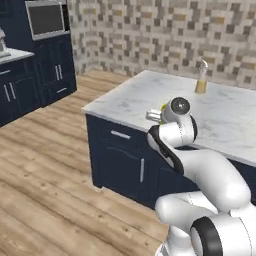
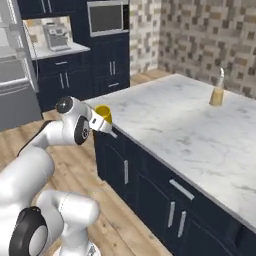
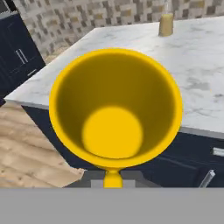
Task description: Move the mug from next to the sink to the open cabinet. Then, move the bowl with the pear to the fridge to clear the area for faucet cleaning.
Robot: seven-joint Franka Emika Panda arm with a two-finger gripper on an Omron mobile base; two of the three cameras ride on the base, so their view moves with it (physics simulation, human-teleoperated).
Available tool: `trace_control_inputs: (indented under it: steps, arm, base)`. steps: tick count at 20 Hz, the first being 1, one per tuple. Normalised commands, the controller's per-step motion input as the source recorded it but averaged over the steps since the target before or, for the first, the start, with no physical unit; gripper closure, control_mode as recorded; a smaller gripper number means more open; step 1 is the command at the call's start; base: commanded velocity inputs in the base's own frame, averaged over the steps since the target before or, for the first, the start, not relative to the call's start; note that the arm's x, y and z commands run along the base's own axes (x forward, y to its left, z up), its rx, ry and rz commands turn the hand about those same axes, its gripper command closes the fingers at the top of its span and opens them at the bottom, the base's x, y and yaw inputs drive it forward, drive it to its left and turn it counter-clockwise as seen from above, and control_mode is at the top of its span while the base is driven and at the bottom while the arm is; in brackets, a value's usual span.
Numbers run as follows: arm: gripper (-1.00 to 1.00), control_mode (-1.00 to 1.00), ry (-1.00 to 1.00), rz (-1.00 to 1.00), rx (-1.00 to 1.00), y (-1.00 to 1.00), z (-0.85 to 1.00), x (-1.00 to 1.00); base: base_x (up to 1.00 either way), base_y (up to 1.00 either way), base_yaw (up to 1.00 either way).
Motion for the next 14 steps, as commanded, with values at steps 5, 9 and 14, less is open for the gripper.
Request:
trace_control_inputs:
  steps: [5, 9, 14]
  arm:
    - [1.00, 1.00, 0.00, 0.00, 0.00, 0.00, 0.00, 0.00]
    - [1.00, 1.00, 0.00, 0.00, 0.00, 0.00, 0.00, 0.00]
    - [1.00, 1.00, 0.00, 0.00, 0.00, 0.00, 0.00, 0.00]
  base:
    - [-0.18, 0.34, 0.83]
    - [-0.09, 0.30, 0.75]
    - [0.14, 0.19, 0.73]
